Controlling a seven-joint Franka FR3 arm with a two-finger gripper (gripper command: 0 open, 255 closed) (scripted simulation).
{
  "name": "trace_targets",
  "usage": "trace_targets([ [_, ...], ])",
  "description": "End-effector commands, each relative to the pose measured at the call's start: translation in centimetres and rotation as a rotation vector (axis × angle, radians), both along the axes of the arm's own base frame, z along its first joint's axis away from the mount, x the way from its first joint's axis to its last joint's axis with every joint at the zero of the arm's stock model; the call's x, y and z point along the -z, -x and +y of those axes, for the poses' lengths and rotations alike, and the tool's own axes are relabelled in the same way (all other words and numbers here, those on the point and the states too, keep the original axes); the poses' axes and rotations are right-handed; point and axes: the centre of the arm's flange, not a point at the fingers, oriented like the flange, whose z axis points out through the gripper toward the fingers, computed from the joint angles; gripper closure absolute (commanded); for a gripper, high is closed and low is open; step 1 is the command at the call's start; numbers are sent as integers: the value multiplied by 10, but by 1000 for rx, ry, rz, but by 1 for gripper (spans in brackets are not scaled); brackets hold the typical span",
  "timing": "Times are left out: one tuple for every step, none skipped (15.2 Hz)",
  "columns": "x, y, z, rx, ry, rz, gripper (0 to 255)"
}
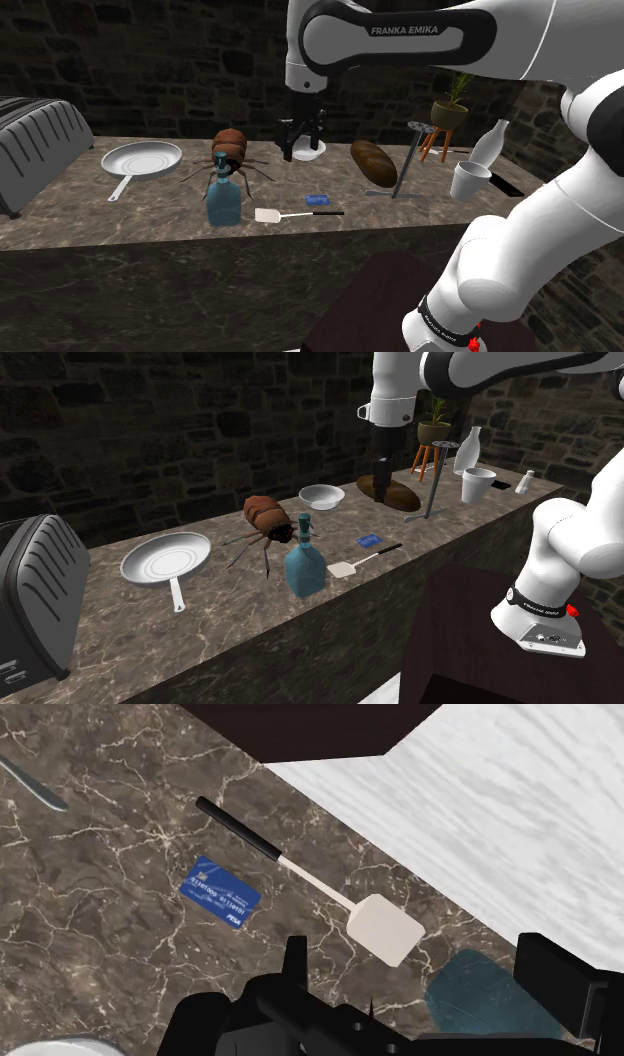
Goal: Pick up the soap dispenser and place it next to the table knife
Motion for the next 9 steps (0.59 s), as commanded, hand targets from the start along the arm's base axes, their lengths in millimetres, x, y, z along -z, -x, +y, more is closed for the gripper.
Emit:
trace_targets([
  [2, -23, 13, -2, -7, 3, 0],
  [3, -34, 21, -3, -11, 4, 0],
  [4, -44, 28, -4, -14, 5, 0],
  [4, -55, 36, -5, -17, 7, 0],
  [5, -65, 44, -6, -21, 8, 0],
  [6, -76, 51, -7, -24, 9, 0],
  [7, -86, 59, -8, -27, 10, 0],
  [7, -97, 67, -9, -31, 12, 0],
  [8, -107, 75, -11, -34, 13, 0],
])
